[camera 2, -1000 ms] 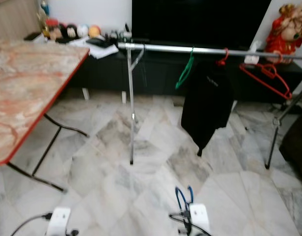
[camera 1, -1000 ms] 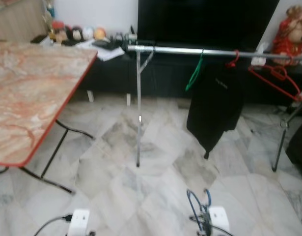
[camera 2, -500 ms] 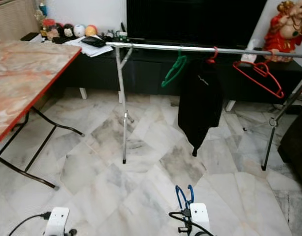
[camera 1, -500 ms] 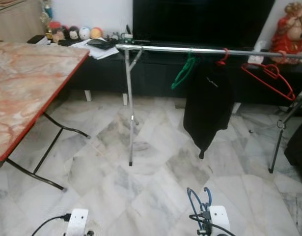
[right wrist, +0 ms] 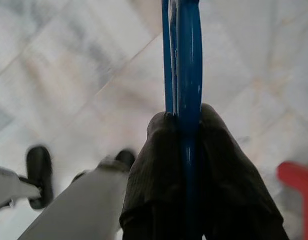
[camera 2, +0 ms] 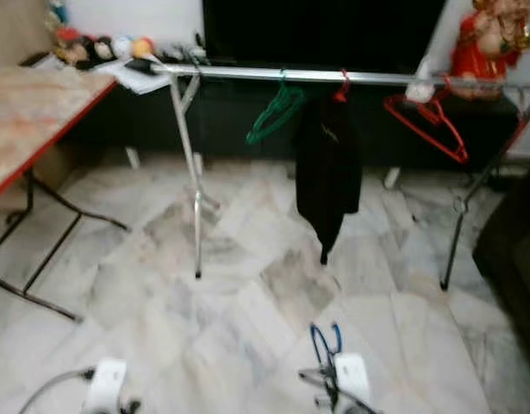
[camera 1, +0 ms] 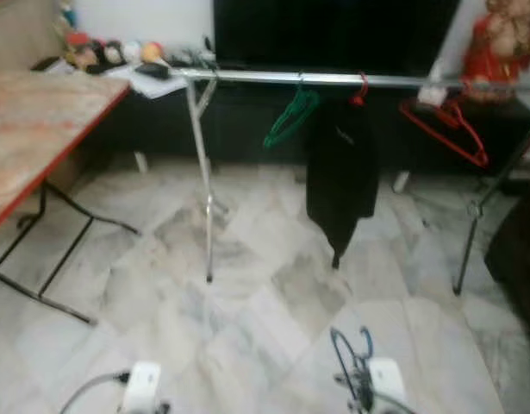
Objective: Hang hanger
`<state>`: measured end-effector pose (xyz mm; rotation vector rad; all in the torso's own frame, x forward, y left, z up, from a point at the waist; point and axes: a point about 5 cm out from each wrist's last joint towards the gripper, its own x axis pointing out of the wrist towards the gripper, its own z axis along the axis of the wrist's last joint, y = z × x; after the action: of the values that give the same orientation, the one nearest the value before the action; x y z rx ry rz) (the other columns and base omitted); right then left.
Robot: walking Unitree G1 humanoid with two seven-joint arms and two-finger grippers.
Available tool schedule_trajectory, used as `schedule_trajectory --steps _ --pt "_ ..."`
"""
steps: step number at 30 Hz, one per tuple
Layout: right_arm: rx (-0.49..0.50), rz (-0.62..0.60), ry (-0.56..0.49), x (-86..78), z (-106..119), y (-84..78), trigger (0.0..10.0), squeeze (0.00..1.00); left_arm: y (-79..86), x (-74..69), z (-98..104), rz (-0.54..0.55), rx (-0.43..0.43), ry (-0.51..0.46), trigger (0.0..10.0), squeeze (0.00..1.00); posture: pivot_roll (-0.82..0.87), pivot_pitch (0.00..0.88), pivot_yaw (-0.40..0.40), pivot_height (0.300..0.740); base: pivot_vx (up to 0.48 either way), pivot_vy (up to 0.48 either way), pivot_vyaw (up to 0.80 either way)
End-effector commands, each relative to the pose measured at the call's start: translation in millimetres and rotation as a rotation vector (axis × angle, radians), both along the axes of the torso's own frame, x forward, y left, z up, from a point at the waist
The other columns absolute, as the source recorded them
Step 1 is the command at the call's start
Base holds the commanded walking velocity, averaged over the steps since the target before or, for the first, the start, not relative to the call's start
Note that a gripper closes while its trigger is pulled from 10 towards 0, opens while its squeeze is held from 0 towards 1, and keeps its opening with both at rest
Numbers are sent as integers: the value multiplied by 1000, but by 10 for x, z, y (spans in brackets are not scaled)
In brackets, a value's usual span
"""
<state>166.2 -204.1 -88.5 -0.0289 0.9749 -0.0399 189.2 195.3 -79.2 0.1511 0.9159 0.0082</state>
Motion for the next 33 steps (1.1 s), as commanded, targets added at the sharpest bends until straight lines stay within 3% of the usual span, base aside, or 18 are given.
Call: schedule_trajectory --steps 1,5,8,15,33 --pt "24 -9 -39 83 30 67 10000 0 61 21 20 -28 28 0 10000 0 -27 0 -49 740 0 -292 0" --pt "26 -17 -46 92 36 61 10000 0 62 47 33 -36 34 -5 10000 0 -29 0 -48 740 0 -214 0" --pt "47 -94 -72 116 58 6 10000 0 73 75 50 -20 23 -16 10000 0 -26 0 -51 740 0 0 0" --pt "64 -176 -126 182 114 -97 10000 0 81 243 162 -16 0 -114 10000 0 -24 0 -58 740 0 0 0" --pt "-71 -220 -528 678 586 -298 10000 0 46 158 109 22 -46 -100 10000 0 -28 0 -55 740 0 0 0"
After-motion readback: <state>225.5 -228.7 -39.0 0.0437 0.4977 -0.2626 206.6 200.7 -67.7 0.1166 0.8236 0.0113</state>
